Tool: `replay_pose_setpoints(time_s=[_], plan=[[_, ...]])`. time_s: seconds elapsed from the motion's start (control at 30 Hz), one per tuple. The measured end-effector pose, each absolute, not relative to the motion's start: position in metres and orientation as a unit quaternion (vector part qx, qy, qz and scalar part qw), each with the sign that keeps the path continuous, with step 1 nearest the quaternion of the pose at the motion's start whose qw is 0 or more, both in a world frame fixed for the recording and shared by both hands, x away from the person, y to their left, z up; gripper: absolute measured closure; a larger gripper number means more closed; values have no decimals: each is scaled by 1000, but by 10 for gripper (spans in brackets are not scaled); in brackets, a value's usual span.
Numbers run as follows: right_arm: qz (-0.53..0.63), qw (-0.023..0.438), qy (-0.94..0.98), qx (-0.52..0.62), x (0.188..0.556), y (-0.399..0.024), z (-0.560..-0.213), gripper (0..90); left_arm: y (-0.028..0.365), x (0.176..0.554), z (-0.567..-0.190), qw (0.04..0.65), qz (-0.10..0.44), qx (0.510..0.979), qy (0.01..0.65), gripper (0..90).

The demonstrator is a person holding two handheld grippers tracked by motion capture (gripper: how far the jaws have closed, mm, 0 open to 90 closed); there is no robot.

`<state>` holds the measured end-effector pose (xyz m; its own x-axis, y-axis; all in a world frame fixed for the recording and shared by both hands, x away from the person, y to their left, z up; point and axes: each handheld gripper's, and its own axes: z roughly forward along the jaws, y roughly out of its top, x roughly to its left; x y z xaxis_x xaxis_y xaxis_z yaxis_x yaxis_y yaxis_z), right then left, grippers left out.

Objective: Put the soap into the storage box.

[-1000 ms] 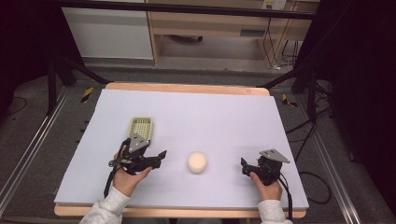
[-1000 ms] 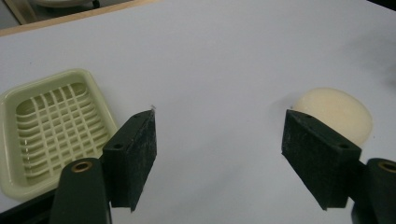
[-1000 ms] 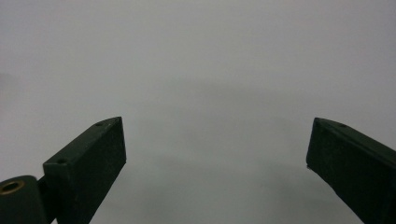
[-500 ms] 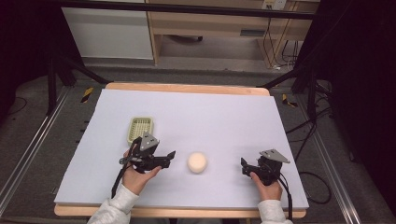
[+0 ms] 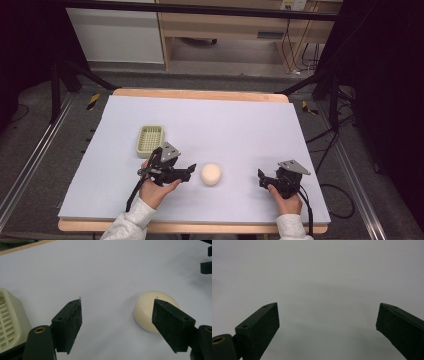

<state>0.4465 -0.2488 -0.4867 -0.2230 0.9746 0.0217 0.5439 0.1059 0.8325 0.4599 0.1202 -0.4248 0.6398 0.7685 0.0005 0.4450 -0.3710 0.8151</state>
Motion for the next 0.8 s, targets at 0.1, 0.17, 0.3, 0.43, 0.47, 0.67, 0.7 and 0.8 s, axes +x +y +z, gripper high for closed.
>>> replay_pose_setpoints(time_s=[0.1,0.17,0.3,0.43,0.47,0.67,0.7,0.8], plan=[[375,286,686,554,447,-249,-487,52,113,460,-426,414,193,808,372,238],[375,285,686,554,447,-249,-487,52,107,460,-428,413,189,810,370,235],[376,285,686,554,446,-249,-487,52,102,460,-429,411,186,813,368,233],[375,286,687,553,447,-249,-487,52,96,461,-430,410,181,816,365,230],[375,286,686,553,447,-249,-487,52,95,461,-430,410,180,816,366,229],[376,285,687,553,447,-249,-487,52,88,461,-432,408,174,820,362,221],[375,285,687,553,447,-249,-487,53,86,461,-433,408,174,821,361,221],[375,285,688,553,447,-249,-487,53,83,461,-434,408,170,822,360,217]])
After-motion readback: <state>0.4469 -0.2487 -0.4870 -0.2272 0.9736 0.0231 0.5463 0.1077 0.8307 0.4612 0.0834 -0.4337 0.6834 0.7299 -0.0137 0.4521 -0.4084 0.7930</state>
